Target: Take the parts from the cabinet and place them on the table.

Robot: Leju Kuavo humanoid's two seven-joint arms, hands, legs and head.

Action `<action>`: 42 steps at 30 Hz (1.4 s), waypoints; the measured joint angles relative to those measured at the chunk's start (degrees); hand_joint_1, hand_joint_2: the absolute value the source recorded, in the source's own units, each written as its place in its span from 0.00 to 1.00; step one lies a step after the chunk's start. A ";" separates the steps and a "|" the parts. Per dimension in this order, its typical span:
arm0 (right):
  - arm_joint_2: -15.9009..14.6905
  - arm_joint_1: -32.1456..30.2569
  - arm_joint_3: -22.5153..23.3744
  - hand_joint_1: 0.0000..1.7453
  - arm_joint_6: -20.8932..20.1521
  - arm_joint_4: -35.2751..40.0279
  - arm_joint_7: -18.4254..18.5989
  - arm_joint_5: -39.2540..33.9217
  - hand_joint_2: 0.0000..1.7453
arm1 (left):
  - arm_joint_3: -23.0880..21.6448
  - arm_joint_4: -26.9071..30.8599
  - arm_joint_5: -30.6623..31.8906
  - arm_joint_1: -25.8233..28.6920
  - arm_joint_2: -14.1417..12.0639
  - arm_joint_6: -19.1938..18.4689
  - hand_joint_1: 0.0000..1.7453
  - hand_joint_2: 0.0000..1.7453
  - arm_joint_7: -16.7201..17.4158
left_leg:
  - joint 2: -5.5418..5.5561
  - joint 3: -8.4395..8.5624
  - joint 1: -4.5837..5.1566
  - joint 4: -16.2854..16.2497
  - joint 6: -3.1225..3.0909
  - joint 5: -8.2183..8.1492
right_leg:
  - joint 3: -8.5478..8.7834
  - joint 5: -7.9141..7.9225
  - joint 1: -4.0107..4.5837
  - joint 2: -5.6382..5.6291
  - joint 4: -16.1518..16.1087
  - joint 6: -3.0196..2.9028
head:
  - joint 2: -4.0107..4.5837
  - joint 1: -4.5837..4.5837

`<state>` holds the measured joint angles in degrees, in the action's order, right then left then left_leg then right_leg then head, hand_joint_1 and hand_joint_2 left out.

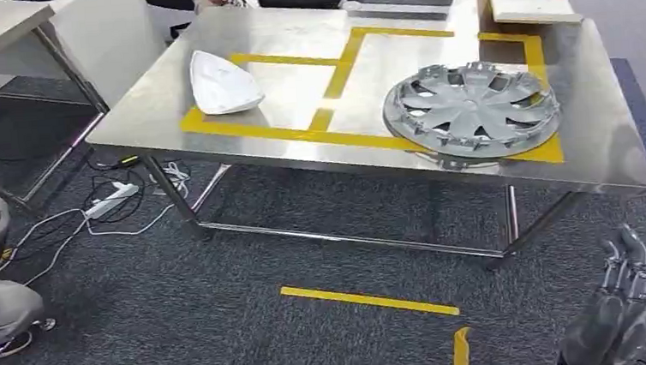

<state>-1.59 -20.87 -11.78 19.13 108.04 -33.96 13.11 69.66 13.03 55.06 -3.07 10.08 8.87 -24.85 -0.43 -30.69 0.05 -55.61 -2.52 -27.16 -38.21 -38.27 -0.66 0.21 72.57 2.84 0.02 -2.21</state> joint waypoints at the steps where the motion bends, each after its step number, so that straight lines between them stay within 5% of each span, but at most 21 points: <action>1: 1.44 -1.41 1.77 0.00 1.49 -1.10 1.66 -0.22 0.00 | 0.20 0.00 0.00 0.03 0.11 0.50 0.00 0.00 -0.02 | -0.02 -2.19 0.21 -0.34 0.07 1.50 | 2.05 3.68 0.02 -0.02 1.15 -0.20 | 0.00 0.02; 2: 5.34 -2.17 7.17 0.00 1.38 -4.19 1.77 -1.18 0.00 | 0.61 0.00 -0.50 0.15 0.46 1.88 0.00 0.00 -0.78 | 0.03 -4.61 0.56 -1.39 0.79 3.19 | 14.03 6.05 0.22 0.03 -14.61 -1.10 | -0.02 -0.02; 3: 7.64 -1.86 10.48 0.00 0.13 -6.00 1.57 -0.04 0.00 | 0.94 0.00 -0.72 0.12 0.61 2.27 0.00 0.00 -1.03 | -0.03 -4.94 0.71 -1.74 1.13 3.77 | 16.78 4.55 0.29 -0.04 -19.35 -1.33 | -0.02 -0.09; 7: 14.34 1.38 27.42 0.00 -4.79 -20.39 2.80 10.00 0.00 | 2.52 0.02 -1.68 0.39 1.25 3.37 0.00 0.00 -0.68 | 0.26 -5.73 0.14 -1.89 2.31 4.60 | 14.43 6.16 0.24 0.56 -19.21 -2.70 | 0.00 0.11; 9: 14.99 4.03 33.41 0.00 -6.37 -28.53 7.78 15.06 0.00 | 2.97 0.02 -1.46 0.62 1.49 3.30 0.00 0.00 0.48 | 0.28 -6.54 0.01 -5.54 2.94 -1.77 | 13.06 7.36 0.24 0.61 -19.16 -3.55 | 0.00 -0.44; 11: 14.80 9.95 44.06 0.00 -9.95 -50.94 25.52 22.30 0.00 | 2.97 0.02 0.48 0.49 1.33 2.01 0.00 0.00 1.44 | 0.29 -7.81 -0.30 -14.64 3.55 -8.10 | 11.29 8.82 0.38 0.73 -19.00 -3.42 | 0.00 -0.66; 13: 15.17 11.29 50.85 0.00 -13.06 -65.14 42.77 24.61 0.00 | 2.82 0.00 1.77 -0.01 0.81 0.99 0.00 0.00 1.36 | 0.28 -7.22 -0.42 -18.83 3.95 -6.75 | 9.68 9.64 0.37 1.74 -17.84 -3.25 | 0.00 -0.66; 14: 15.26 12.18 52.18 0.00 -13.91 -69.18 45.06 25.38 0.00 | 2.73 0.02 2.28 -0.06 0.53 0.83 0.00 0.00 1.42 | 0.27 -5.65 -0.47 -17.67 3.89 -4.45 | 8.31 10.08 0.32 1.75 -17.09 -3.22 | 0.00 -0.61; 16: 15.34 14.50 54.51 0.00 -15.72 -76.75 46.05 27.87 0.00 | 2.29 0.02 3.65 -0.24 0.20 0.22 0.00 0.00 2.56 | 0.36 0.37 -0.44 -9.26 3.24 -1.82 | 5.96 10.88 0.30 1.03 -15.76 -2.99 | 0.00 -0.74; 18: 15.36 16.27 55.32 0.00 -16.70 -81.60 45.90 29.53 0.00 | 1.64 0.00 4.50 -0.90 -0.13 -0.26 0.00 0.00 3.24 | 0.54 5.07 -0.22 -1.14 2.31 -4.09 | 4.70 11.58 0.53 0.69 -14.95 -2.39 | 0.00 -0.66; 22: 14.79 17.91 57.51 0.00 -17.20 -87.35 42.92 30.21 0.00 | 0.44 -0.07 5.82 -1.00 -0.06 -1.14 0.00 0.00 3.76 | 0.23 3.48 -0.33 -0.42 1.05 -2.72 | 3.96 13.16 0.27 0.65 -14.97 -0.86 | 0.00 -0.61; 24: 14.45 18.28 58.03 0.00 -17.53 -89.13 41.90 31.08 0.00 | -0.28 -0.13 7.30 -1.10 -0.09 -2.18 0.00 0.00 4.44 | 0.19 2.03 -0.32 -0.40 0.18 -1.83 | 2.04 7.09 0.11 0.18 -11.10 -0.50 | 0.00 -0.18; 26: 14.36 18.48 58.12 0.00 -18.71 -90.16 41.20 31.76 0.00 | -1.16 -0.13 8.09 -1.02 -0.28 -3.76 0.00 0.00 4.48 | 0.55 0.13 -0.17 -0.43 0.08 -0.40 | 0.12 1.00 0.10 0.04 -2.51 -0.34 | 0.00 -0.07; 27: 14.36 18.57 58.14 0.00 -19.52 -90.69 40.82 32.46 0.00 | -1.42 -0.13 8.50 -0.94 -0.35 -4.59 0.00 0.00 4.48 | 0.68 -0.81 -0.08 -0.49 0.12 0.32 | -0.45 0.51 0.12 0.03 0.76 -0.33 | 0.00 0.00; 28: 14.36 18.60 58.14 0.00 -20.09 -91.17 40.50 33.45 0.00 | -1.68 -0.13 8.83 -0.82 -0.42 -4.94 0.00 0.00 4.48 | 0.85 -1.64 0.01 -0.53 0.17 1.03 | -0.35 2.13 0.12 0.03 2.50 -0.43 | 0.00 -0.02; 31: 14.38 18.55 57.72 0.00 -20.22 -92.32 40.30 36.45 0.00 | -3.10 -0.13 10.77 -0.46 -0.46 -3.78 0.00 0.00 5.05 | 2.20 -4.18 0.38 -0.72 0.56 3.05 | 5.76 8.88 0.25 -1.07 -3.62 -1.58 | 0.00 -0.04; 33: 14.38 18.52 57.35 0.00 -20.20 -92.78 40.50 37.99 0.00 | -4.00 -0.15 11.61 -0.66 -0.46 -3.17 0.00 0.00 5.46 | 3.21 -4.94 0.76 -1.28 0.96 4.07 | 15.59 6.26 0.84 -5.71 -15.95 -2.75 | 0.00 0.02; 35: 14.42 18.72 56.46 0.00 -20.35 -93.74 41.04 39.58 0.00 | -4.74 -0.15 12.33 -0.96 -0.46 -2.64 0.00 0.00 5.31 | 4.44 -5.77 0.70 -1.61 1.35 5.28 | 15.80 4.28 0.64 -4.68 -18.95 -2.32 | 0.00 -0.11; 37: 14.53 18.74 55.75 0.00 -20.85 -94.27 41.57 40.59 0.00 | -5.42 -0.15 12.98 -0.91 -0.50 -2.60 0.00 0.00 4.87 | 5.90 -6.12 0.61 -1.58 2.17 6.07 | 15.47 4.86 0.43 -3.13 -19.08 -3.01 | -0.02 0.00; 39: 14.58 18.65 55.08 0.00 -21.03 -94.77 41.70 41.05 0.00 | -6.53 -0.22 14.56 -0.75 -0.35 -1.82 0.00 0.00 3.98 | 2.49 -7.42 0.48 -5.25 2.87 1.32 | 15.20 5.42 0.35 -1.23 -19.11 -3.74 | 0.00 -0.44; 42: 14.58 18.42 54.88 0.00 -21.20 -95.25 41.63 41.27 0.00 | -7.67 -0.35 14.91 -1.17 0.04 -1.22 0.00 0.00 4.07 | 1.11 -11.06 -0.23 -18.31 3.89 -5.55 | 14.65 5.79 0.51 1.54 -18.95 -3.67 | 0.00 -0.39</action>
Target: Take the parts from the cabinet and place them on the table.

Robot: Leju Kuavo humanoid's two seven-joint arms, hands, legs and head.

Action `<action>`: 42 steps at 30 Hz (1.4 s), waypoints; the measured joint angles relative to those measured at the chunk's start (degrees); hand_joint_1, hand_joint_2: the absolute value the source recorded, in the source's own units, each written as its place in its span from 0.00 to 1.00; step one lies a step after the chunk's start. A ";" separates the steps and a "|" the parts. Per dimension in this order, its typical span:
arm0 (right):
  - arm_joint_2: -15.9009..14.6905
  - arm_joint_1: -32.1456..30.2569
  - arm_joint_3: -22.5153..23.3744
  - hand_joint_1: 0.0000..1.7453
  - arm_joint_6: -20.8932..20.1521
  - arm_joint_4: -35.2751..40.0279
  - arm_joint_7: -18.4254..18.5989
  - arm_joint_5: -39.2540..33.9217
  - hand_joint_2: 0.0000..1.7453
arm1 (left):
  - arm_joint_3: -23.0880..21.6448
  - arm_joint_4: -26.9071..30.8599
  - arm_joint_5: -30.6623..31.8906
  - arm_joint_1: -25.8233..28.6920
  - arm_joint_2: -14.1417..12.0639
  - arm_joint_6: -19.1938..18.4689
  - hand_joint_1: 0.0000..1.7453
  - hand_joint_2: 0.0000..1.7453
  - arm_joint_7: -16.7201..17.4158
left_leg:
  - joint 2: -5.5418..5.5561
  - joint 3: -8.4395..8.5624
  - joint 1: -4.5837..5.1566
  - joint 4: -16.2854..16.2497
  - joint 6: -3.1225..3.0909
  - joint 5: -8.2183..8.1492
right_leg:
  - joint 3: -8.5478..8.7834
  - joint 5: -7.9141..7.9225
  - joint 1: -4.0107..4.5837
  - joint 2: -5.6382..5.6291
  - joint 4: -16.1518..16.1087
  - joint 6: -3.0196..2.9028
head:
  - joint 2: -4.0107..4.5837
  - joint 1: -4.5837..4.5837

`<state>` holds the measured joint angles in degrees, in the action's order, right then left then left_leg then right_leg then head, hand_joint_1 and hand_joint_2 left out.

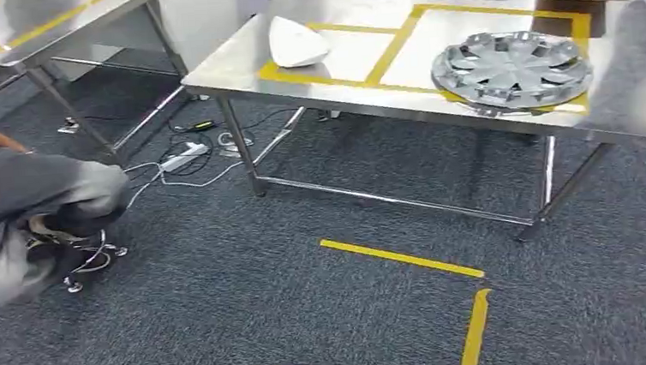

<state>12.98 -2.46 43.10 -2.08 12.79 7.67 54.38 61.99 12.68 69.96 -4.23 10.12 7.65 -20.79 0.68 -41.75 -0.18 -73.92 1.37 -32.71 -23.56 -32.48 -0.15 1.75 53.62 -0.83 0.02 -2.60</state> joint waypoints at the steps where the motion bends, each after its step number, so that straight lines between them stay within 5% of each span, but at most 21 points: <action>1: 0.00 0.01 -0.04 0.00 0.00 -0.09 -0.11 -0.02 0.00 | -0.17 -0.11 -0.11 0.02 0.04 -0.04 0.00 0.00 0.48 | -0.12 0.11 -0.23 -1.45 0.22 0.01 | -0.13 0.05 0.00 0.82 0.12 0.07 | 0.00 -0.02; 4: 0.00 0.22 -0.22 0.00 -0.17 -0.31 -0.74 -0.02 0.00 | -0.50 -0.15 -0.15 0.23 0.04 0.28 0.00 0.00 2.89 | -1.38 7.35 -0.69 9.05 0.32 5.60 | -0.18 -0.34 -0.07 2.96 0.74 0.60 | 0.00 -0.04; 5: 0.00 0.31 -0.24 0.00 -0.17 -0.35 -0.74 0.00 0.00 | -0.57 -0.15 -0.13 0.22 0.04 0.39 0.00 0.00 3.21 | -2.86 9.64 -0.65 13.28 0.09 6.54 | -0.04 -0.58 -0.05 3.43 0.94 0.85 | 0.00 -0.07; 6: 0.02 0.35 -0.31 0.00 -0.18 -0.42 -0.42 0.22 0.00 | -0.57 -0.17 -0.20 0.13 0.07 0.48 0.00 0.00 3.26 | -4.55 10.88 -0.05 14.46 -0.35 4.95 | -0.24 -0.76 0.22 3.93 1.01 1.15 | 0.00 -0.08; 10: 0.24 0.98 -1.24 0.00 -0.74 -0.83 1.57 2.55 0.00 | -0.54 -0.17 -1.48 0.32 0.35 1.05 0.00 0.00 2.54 | -3.08 9.78 0.21 15.40 -2.38 5.05 | 0.50 -0.96 0.50 5.91 1.23 2.07 | 0.00 -0.06; 13: 0.28 1.18 -2.32 0.00 -2.10 -1.27 2.25 4.15 0.00 | -0.44 -0.17 -2.58 -0.07 0.90 1.73 0.00 0.00 1.79 | -1.51 9.41 -0.16 15.95 -3.40 5.63 | -3.77 -5.83 0.00 -0.68 8.91 2.79 | 0.00 0.57; 15: 0.28 1.15 -2.84 0.00 -2.38 -1.42 2.51 4.57 0.00 | -0.39 -0.17 -2.86 -0.27 1.18 1.99 0.00 0.00 1.51 | -0.20 9.00 -0.03 15.93 -3.67 5.81 | -9.26 -9.26 -0.03 -1.50 19.04 2.93 | 0.00 0.55; 16: 0.28 1.29 -2.97 0.00 -2.56 -1.46 2.38 4.59 0.00 | -0.39 -0.17 -2.89 -0.18 1.29 2.12 0.00 0.00 1.49 | 0.42 8.99 -0.02 15.91 -3.70 5.85 | -10.62 -9.03 -0.01 -1.52 21.11 2.96 | 0.00 0.59; 19: 0.28 1.46 -3.39 0.00 -2.60 -1.51 2.62 4.74 0.00 | -0.33 -0.17 -2.91 -0.18 1.48 2.21 0.00 0.00 1.42 | 2.78 9.22 0.00 15.72 -3.61 5.93 | -7.60 -1.45 -0.04 -2.09 12.51 2.61 | 0.00 0.55; 20: 0.28 1.43 -3.56 0.00 -2.60 -1.53 2.84 4.81 0.00 | -0.33 -0.17 -3.11 -0.26 1.55 2.21 0.00 0.00 1.38 | 3.76 9.22 -0.02 15.58 -3.50 5.97 | -5.31 1.97 -0.10 -3.94 6.31 2.29 | 0.00 0.59; 21: 0.26 1.38 -3.72 0.00 -2.60 -1.57 3.13 4.81 0.00 | -0.15 -0.17 -4.14 -0.36 1.84 2.06 0.00 0.00 1.23 | 4.33 8.86 0.19 15.40 -3.16 6.10 | -4.83 1.33 -0.24 -6.79 4.85 2.14 | 0.00 0.48; 25: 0.24 1.53 -3.87 0.00 -1.88 -1.64 1.72 5.16 0.00 | 2.39 -0.17 -9.18 -0.40 2.34 1.03 0.00 0.00 0.46 | 6.80 7.15 -0.04 15.26 -1.44 7.34 | -4.33 1.22 -0.39 -5.34 3.31 1.84 | -0.02 0.44; 26: 0.22 1.55 -4.00 0.00 -1.35 -1.64 1.11 5.49 0.00 | 3.15 -0.17 -9.82 -0.38 2.44 1.20 0.00 0.00 -0.02 | 6.45 6.96 -0.05 14.71 -1.35 6.78 | -4.11 1.71 -1.03 -3.99 2.71 1.33 | 0.00 0.50; 28: -0.13 1.48 -4.11 0.00 -0.68 -1.64 0.17 5.84 0.00 | 4.00 -0.17 -10.87 -0.62 2.80 0.98 0.00 0.00 -0.75 | 1.66 4.53 0.19 9.44 -0.57 3.14 | -4.03 1.85 -0.93 -2.47 2.51 0.88 | 0.00 -0.48; 31: -0.94 1.39 -4.11 0.00 -0.42 -1.64 -0.57 6.01 0.00 | 6.05 -0.17 -13.33 -0.73 2.27 -1.88 0.00 0.00 -0.79 | -0.09 -0.47 -0.38 -2.27 0.20 -1.26 | -4.21 1.73 -0.82 0.52 2.58 0.77 | 0.00 -0.42; 34: -1.33 1.64 -4.09 0.00 -0.46 -1.64 -0.79 6.34 0.00 | 7.63 -0.15 -14.49 -0.24 1.84 -2.73 0.00 0.00 -0.63 | -0.97 4.52 -0.79 6.61 0.34 4.23 | -3.81 1.48 -0.84 2.60 2.58 1.06 | 0.00 -0.44; 35: -1.36 1.75 -4.11 0.00 -0.52 -1.64 -0.85 6.45 0.00 | 7.94 -0.15 -14.60 -0.25 1.77 -2.78 0.00 0.00 -0.63 | -2.41 7.32 -0.76 11.67 0.20 6.21 | -3.55 1.29 -0.84 3.12 2.58 1.34 | 0.00 -0.46; 36: -1.38 1.81 -4.11 0.00 -0.55 -1.64 -0.87 6.49 0.00 | 8.22 -0.15 -14.78 -0.40 1.77 -2.82 0.00 0.00 -0.66 | -6.05 9.16 -0.04 14.91 -0.17 5.41 | -3.53 1.00 -0.43 3.75 2.60 1.82 | 0.00 -0.44; 37: -1.38 1.85 -4.11 0.00 -0.55 -1.64 -0.90 6.51 0.00 | 8.41 -0.13 -14.78 -0.60 1.71 -2.84 0.00 0.00 -0.66 | -5.36 9.00 -0.02 15.25 -1.11 5.58 | -3.99 0.70 -0.21 4.24 2.76 2.28 | 0.00 -0.46; 41: -1.55 2.39 -4.15 0.00 -0.59 -1.64 -0.90 6.69 0.00 | 9.20 -0.13 -14.86 -0.23 1.57 -2.84 0.00 0.00 -0.68 | -2.78 8.80 -0.08 15.75 -2.58 5.90 | -2.74 0.15 -0.47 5.87 2.51 3.27 | 0.00 -0.37; 42: -1.55 2.46 -4.20 0.00 -0.63 -1.64 -0.90 6.86 0.00 | 9.31 -0.13 -14.86 -0.21 1.68 -2.84 0.00 0.00 -0.77 | -2.30 8.75 -0.19 15.77 -3.00 6.10 | -3.65 -1.52 -0.58 2.06 4.42 3.53 | 0.00 0.09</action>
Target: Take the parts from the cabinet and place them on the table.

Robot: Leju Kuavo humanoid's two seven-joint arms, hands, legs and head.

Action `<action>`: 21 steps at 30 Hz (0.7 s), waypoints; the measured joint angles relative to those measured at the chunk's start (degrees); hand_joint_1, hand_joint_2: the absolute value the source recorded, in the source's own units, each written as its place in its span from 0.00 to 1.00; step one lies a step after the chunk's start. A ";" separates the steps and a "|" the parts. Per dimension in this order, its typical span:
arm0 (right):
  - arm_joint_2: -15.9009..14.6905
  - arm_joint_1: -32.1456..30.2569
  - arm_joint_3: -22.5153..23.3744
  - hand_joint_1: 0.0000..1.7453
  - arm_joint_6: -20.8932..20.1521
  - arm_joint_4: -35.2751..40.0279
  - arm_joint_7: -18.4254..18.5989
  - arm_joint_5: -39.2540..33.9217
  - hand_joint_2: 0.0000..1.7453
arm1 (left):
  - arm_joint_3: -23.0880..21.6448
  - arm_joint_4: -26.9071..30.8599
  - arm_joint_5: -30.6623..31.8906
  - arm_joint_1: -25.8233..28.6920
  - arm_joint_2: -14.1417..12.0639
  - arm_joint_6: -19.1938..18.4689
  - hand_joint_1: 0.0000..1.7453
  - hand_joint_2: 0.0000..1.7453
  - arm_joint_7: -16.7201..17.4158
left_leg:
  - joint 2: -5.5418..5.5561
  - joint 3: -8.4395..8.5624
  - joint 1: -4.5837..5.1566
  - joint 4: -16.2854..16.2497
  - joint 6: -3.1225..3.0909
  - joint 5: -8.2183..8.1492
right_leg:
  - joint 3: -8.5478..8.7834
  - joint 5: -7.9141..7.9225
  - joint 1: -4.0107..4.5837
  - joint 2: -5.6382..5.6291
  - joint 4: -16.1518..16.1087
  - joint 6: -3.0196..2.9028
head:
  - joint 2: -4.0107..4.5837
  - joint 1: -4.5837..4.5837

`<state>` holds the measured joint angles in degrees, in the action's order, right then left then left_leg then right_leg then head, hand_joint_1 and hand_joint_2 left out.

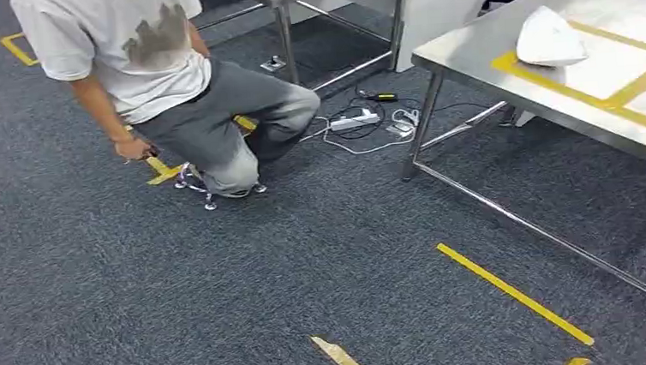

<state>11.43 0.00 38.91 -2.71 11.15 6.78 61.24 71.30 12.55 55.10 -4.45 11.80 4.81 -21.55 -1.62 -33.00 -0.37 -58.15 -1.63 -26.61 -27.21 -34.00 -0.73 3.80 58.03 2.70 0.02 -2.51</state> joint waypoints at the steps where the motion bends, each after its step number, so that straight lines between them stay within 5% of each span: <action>1: 0.00 -0.02 -0.02 0.00 -0.13 0.00 0.02 0.09 0.00 | 0.15 0.00 0.00 -0.19 0.09 -0.02 0.00 0.00 -0.06 | 0.66 -0.24 0.02 -0.02 -0.34 0.11 | -1.75 -2.14 -0.02 -2.12 3.73 0.03 | 0.00 0.15; 3: 0.00 -0.10 -0.04 0.00 -0.57 -0.02 0.57 0.04 0.00 | 0.22 0.00 0.00 -0.23 0.22 -0.22 0.00 0.00 -0.37 | 2.25 -0.58 0.17 -0.04 -0.57 0.26 | -7.08 -6.26 0.02 -3.57 14.25 -0.04 | 0.00 0.24; 5: 0.00 -0.30 -0.02 0.00 -0.94 -0.02 1.13 -0.04 0.00 | 0.28 0.00 0.00 -0.03 0.26 -0.30 0.00 0.00 -0.72 | 3.91 -0.56 0.27 -0.07 -0.60 0.29 | -9.10 -5.22 0.08 -3.69 16.67 -0.21 | 0.00 0.22; 7: 0.02 -0.27 -0.02 0.00 -1.16 -0.02 1.66 0.04 0.00 | 0.31 0.00 -0.02 -0.03 0.31 -0.59 0.00 0.00 -0.98 | 5.70 -0.45 0.28 -0.23 -0.56 0.31 | -6.24 0.56 0.05 -4.23 8.82 -0.57 | 0.00 0.24; 8: 0.02 -0.23 -0.02 0.00 -1.20 -0.02 1.88 0.04 0.00 | 0.31 0.00 -0.02 -0.10 0.35 -0.63 0.00 0.00 -1.03 | 6.50 -0.41 0.28 -0.32 -0.53 0.30 | -3.98 3.35 -0.01 -5.54 3.48 -0.78 | 0.00 0.28; 9: 0.02 -0.23 -0.02 0.00 -1.20 -0.04 2.05 0.02 0.00 | 0.33 0.00 -0.02 -0.13 0.48 -0.76 0.00 0.00 -1.05 | 7.02 -0.51 0.16 -0.33 -0.37 0.34 | -2.71 3.60 -0.18 -8.35 0.52 -1.05 | 0.00 0.26; 10: 0.04 -0.26 -0.02 0.00 -1.20 -0.09 2.08 0.00 0.00 | 0.33 0.00 -0.02 -0.38 0.55 -0.79 0.00 0.00 -1.05 | 8.00 -1.02 0.48 -0.78 0.13 0.37 | -2.42 3.13 -0.48 -9.38 -1.06 -1.03 | 0.00 0.17; 13: 0.04 -0.12 0.00 0.00 -1.20 -0.09 2.23 0.02 0.00 | 0.35 0.00 -0.02 -0.03 0.66 -0.83 0.00 0.00 -1.05 | 9.69 -1.59 -0.06 -0.35 1.42 1.10 | -1.93 3.36 0.08 -7.78 -0.63 -1.58 | 0.00 0.19; 14: 0.29 -0.13 0.02 0.00 -1.18 -0.09 2.25 0.02 0.00 | 0.35 0.02 0.00 0.07 0.57 -0.83 0.00 0.00 -1.05 | 9.79 -1.82 -0.10 -0.78 1.68 0.94 | -1.71 3.96 -0.62 -6.48 -1.34 -2.36 | 0.00 0.17; 15: 0.26 -0.14 0.07 0.00 -1.18 -0.09 2.21 -0.02 0.00 | 0.37 0.02 0.00 0.15 0.61 -0.79 0.00 0.00 -1.07 | 6.33 -2.36 0.33 -2.14 1.93 -0.32 | -1.60 4.03 -0.45 -5.85 -1.48 -2.63 | 0.00 -0.05; 16: 0.31 -0.14 0.07 0.00 -1.18 -0.09 2.19 -0.08 0.00 | 0.37 0.02 0.00 0.01 0.66 -0.79 0.00 0.00 -1.05 | 4.01 -3.89 0.29 -5.51 2.31 -2.64 | -1.58 4.04 -0.40 -4.95 -1.47 -2.74 | 0.00 -0.57; 19: 0.33 -0.34 0.96 0.00 -1.22 -0.09 0.63 -2.98 0.00 | 0.37 0.02 0.02 -0.23 0.66 -1.16 0.00 0.00 -1.38 | 2.25 -9.14 -0.12 -17.38 3.00 -7.65 | -1.55 3.76 -0.18 -1.88 -1.43 -2.90 | 0.00 -0.55; 21: 0.33 -0.29 1.73 0.00 -1.33 -0.09 -0.15 -3.30 0.00 | 0.39 0.02 0.02 0.02 0.68 -1.14 0.00 0.00 -1.62 | 1.98 -7.56 -0.32 -14.89 3.13 -5.07 | -1.35 3.55 -0.18 -0.27 -1.43 -2.78 | 0.00 -0.57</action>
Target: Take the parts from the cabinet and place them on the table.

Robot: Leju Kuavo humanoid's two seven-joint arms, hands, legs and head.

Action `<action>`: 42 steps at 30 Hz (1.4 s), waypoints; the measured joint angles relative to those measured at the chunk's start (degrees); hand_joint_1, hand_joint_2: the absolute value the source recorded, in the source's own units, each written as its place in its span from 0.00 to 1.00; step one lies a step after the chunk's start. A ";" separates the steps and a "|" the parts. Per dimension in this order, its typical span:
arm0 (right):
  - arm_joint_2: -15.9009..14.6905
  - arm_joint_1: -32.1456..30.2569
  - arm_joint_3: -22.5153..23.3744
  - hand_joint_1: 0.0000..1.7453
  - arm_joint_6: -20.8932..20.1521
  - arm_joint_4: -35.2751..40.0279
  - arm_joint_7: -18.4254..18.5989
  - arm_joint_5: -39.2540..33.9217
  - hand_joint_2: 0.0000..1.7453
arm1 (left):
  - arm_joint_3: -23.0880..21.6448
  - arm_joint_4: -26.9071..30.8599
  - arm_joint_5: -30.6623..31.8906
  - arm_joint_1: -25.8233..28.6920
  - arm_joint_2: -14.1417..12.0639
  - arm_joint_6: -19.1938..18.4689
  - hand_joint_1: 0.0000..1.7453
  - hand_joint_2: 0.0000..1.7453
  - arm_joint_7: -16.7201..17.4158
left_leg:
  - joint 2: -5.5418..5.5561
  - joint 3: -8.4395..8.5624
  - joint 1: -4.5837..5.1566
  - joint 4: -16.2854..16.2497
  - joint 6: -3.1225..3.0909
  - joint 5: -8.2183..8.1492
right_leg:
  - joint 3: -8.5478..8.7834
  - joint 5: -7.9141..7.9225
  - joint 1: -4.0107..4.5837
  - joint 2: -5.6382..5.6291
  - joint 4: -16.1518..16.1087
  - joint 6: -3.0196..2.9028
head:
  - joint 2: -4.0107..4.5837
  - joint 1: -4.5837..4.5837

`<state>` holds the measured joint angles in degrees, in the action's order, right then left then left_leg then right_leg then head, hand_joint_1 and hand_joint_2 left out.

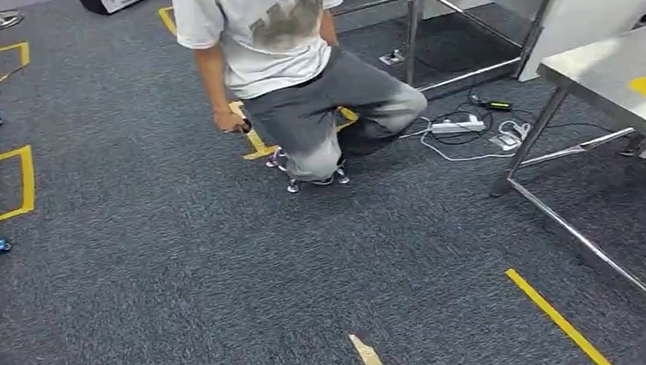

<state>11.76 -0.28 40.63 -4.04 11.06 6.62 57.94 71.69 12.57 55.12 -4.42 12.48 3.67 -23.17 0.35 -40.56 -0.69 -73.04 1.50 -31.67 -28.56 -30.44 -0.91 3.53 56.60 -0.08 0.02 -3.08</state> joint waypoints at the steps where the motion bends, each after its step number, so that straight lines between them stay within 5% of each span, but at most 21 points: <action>1: 0.00 0.01 0.04 0.00 0.00 0.00 -0.09 0.31 0.00 | 0.00 0.00 0.00 0.03 0.00 0.20 0.00 0.00 0.00 | -0.34 2.04 -0.03 3.90 -0.06 2.08 | 0.20 -0.14 0.00 0.59 0.00 0.10 | 0.00 0.00; 2: 0.00 0.02 0.09 0.00 0.00 0.00 -0.26 0.64 0.00 | 0.00 0.00 0.00 0.00 0.00 0.50 0.00 0.00 0.00 | -1.67 5.47 0.01 10.20 -0.25 4.81 | 0.58 -0.39 0.00 1.37 0.00 0.34 | 0.00 0.02; 3: 0.00 0.01 0.11 0.00 0.00 0.00 -0.37 0.90 0.00 | 0.00 0.00 0.00 -0.10 0.11 0.68 0.00 0.00 0.00 | -4.88 7.53 0.48 13.96 -0.57 4.54 | 0.72 -0.68 0.18 1.94 -0.02 0.76 | 0.00 0.02; 8: -0.02 0.24 0.22 0.00 0.00 0.02 -0.53 1.16 0.00 | 0.00 0.00 -0.02 -0.10 0.37 0.86 0.00 0.00 -0.07 | -1.85 7.62 0.66 15.00 -2.99 4.72 | 1.86 -1.52 0.42 4.44 -0.41 2.41 | -0.02 0.08; 10: -0.02 0.20 0.29 0.00 0.00 0.02 -0.13 1.18 0.00 | 0.00 0.00 0.18 -0.19 0.55 0.15 0.00 0.00 -0.48 | -0.85 7.56 0.43 15.19 -3.62 5.03 | -0.45 -5.03 0.17 -1.31 4.39 2.70 | -0.02 0.57; 13: -0.13 -0.08 0.61 0.00 -0.04 0.02 0.70 0.88 0.00 | -0.07 0.00 0.90 -0.23 0.72 0.09 0.00 0.00 -0.66 | 1.32 7.37 0.55 15.14 -3.83 5.07 | -7.83 -10.00 0.25 -3.40 18.39 2.79 | 0.00 0.85; 16: -0.31 -0.29 1.20 0.00 -0.02 0.02 0.83 0.86 0.00 | -0.07 0.00 1.03 -0.14 0.87 0.20 0.00 0.00 -0.68 | 4.00 7.65 0.55 15.05 -3.79 5.04 | -6.59 -3.65 0.20 -3.76 12.35 2.50 | 0.00 0.89; 17: -0.35 -0.28 1.27 0.00 -0.02 0.02 0.83 0.86 0.00 | -0.07 0.00 1.05 -0.17 0.92 0.20 0.00 0.00 -0.68 | 4.94 7.75 0.48 14.99 -3.66 4.97 | -4.15 -0.33 0.12 -4.87 6.33 2.33 | 0.00 0.89; 18: -0.37 -0.32 1.31 0.00 -0.02 0.02 0.83 0.86 0.00 | -0.07 0.00 1.05 -0.16 0.96 0.20 0.00 0.00 -0.68 | 5.57 7.63 0.39 14.87 -3.50 4.91 | -2.67 1.05 -0.14 -7.93 2.29 2.17 | 0.00 0.96; 19: -0.37 -0.41 1.36 0.00 -0.02 0.02 0.81 0.88 0.00 | -0.07 0.02 1.07 -0.31 0.96 0.20 0.00 0.00 -0.66 | 6.25 7.24 0.81 14.28 -3.09 4.74 | -2.02 0.34 -0.50 -9.95 0.72 2.00 | 0.00 0.89; 23: -0.39 -0.26 1.51 0.00 -0.44 0.02 0.11 2.10 0.00 | -0.11 0.02 1.36 0.10 0.92 0.50 0.00 0.00 0.09 | 8.89 6.52 0.18 14.70 -1.45 5.42 | -1.31 0.66 -0.28 -7.27 0.44 0.81 | 0.00 0.85; 25: -0.42 -0.33 1.55 0.00 -0.66 0.02 -0.33 2.72 0.00 | -0.15 0.02 1.38 0.10 0.92 0.75 0.00 0.00 0.66 | 2.11 4.86 0.57 10.65 -1.06 2.39 | -0.97 0.72 -0.17 -5.32 0.17 0.12 | 0.00 0.48; 27: -0.44 -0.60 1.55 0.00 -0.66 0.02 -0.50 3.23 0.00 | -0.17 0.02 1.38 -0.26 0.92 0.77 0.00 0.00 0.65 | 0.50 0.61 0.35 1.29 -0.65 -2.32 | -0.87 0.48 0.10 -3.08 0.18 -0.18 | 0.00 0.52; 29: -0.55 -0.66 1.55 0.00 -0.63 0.02 -0.66 3.41 0.00 | -0.20 0.00 1.38 -0.17 0.92 0.81 0.00 0.00 0.65 | 0.24 -1.42 0.11 -3.49 -0.39 -3.32 | -0.75 0.28 0.20 -1.11 0.20 -0.19 | 0.00 0.50; 32: -0.55 -0.57 1.55 0.00 -0.63 0.02 -0.85 3.44 0.00 | -0.20 0.02 1.36 0.04 0.87 0.92 0.00 0.00 0.65 | -1.11 5.14 0.13 8.48 -0.73 3.45 | 0.04 -0.27 0.23 1.27 0.20 0.12 | 0.00 0.50; 33: -0.55 -0.56 1.55 0.00 -0.65 0.02 -0.90 3.44 0.00 | -0.20 0.02 1.35 0.00 0.87 0.92 0.00 0.00 0.65 | -3.95 7.62 0.40 13.28 -1.09 4.69 | 0.37 -0.53 0.31 1.89 0.20 0.43 | 0.00 0.48; 35: -0.57 -0.58 1.55 0.00 -0.66 0.02 -0.90 3.44 0.00 | -0.22 0.02 1.36 -0.41 0.92 0.92 0.00 0.00 0.65 | -4.43 8.09 1.01 14.28 -1.80 3.75 | -0.11 -1.12 0.77 2.90 0.29 1.20 | -0.02 0.63; 36: -0.57 -0.53 1.55 0.00 -0.66 0.02 -0.90 3.44 0.00 | -0.22 0.02 1.38 -0.32 0.90 0.92 0.00 1.00 0.65 | -3.77 7.97 1.14 14.31 -2.00 3.65 | 0.11 -1.24 0.77 3.59 0.21 1.41 | 0.00 0.65; 38: -0.57 -0.08 1.55 0.00 -0.63 0.02 -0.90 3.61 0.00 | -0.24 0.02 1.81 0.09 0.83 0.98 0.00 1.00 0.63 | -2.51 7.97 1.08 14.85 -2.78 3.92 | 1.34 -1.34 0.72 4.68 -0.01 2.05 | 0.00 0.52; 40: -0.59 0.02 1.55 0.00 -0.66 0.04 -0.92 3.89 0.00 | -0.31 0.02 2.03 0.02 0.83 1.12 0.00 1.00 0.65 | -1.53 8.15 0.67 15.25 -3.47 4.37 | -0.59 -4.04 0.29 -1.49 3.42 2.42 | -0.02 1.07; 42: -0.61 -0.07 1.53 0.00 -0.85 0.02 -0.96 4.27 0.00 | -0.35 0.02 2.14 -0.29 0.83 1.16 0.00 1.00 0.79 | 0.00 8.03 0.67 15.21 -3.70 4.40 | -5.82 -8.44 0.27 -3.33 13.90 2.59 | 0.00 1.18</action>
<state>11.15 -0.35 42.16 -4.90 11.08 5.66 62.21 71.34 12.59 57.27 -4.71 13.31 4.83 -22.38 0.36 -32.53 -0.02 -57.83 -2.20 -27.28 -34.38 -38.88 -0.64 0.20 70.50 2.52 0.02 -1.90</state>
